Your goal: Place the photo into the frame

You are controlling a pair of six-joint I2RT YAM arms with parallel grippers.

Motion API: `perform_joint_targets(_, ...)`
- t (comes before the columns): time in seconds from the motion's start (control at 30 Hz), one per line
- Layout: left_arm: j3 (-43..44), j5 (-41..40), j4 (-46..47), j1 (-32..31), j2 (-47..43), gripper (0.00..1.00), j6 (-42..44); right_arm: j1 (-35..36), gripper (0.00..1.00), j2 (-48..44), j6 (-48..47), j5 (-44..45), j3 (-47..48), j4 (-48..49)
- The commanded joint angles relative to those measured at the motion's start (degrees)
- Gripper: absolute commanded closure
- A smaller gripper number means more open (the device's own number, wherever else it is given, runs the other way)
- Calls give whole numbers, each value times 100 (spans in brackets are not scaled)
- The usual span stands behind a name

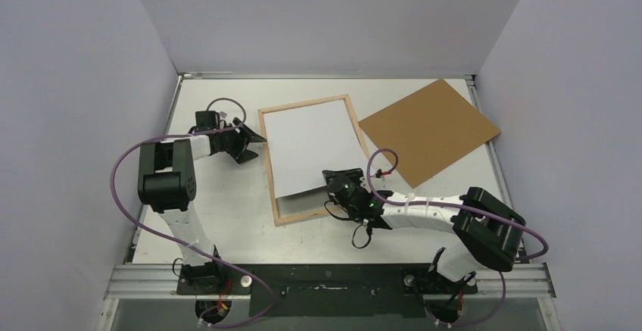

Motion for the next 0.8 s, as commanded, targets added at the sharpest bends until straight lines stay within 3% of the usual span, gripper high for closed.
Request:
perform_joint_targets(0.0,132,-182,-110,3,76,38,181,51,72,132,1504,39,190,417)
perform_joint_targets(0.23,157,-182,-175,7,70,38,220,66,66,171,1395,-101,177,545)
perform_joint_targets(0.37,147,-191,-202,36,55,38,237,73,48,-108,1301,-150,165,121)
perform_joint_targets(0.53,186,-263,-334,64,8,37,282,74,31,-603,1077,-225,343,-1077)
perform_joint_targets(0.77,315,-388,-606,78,-42,34,472,6,24,-1285,813,-781,594,-3106)
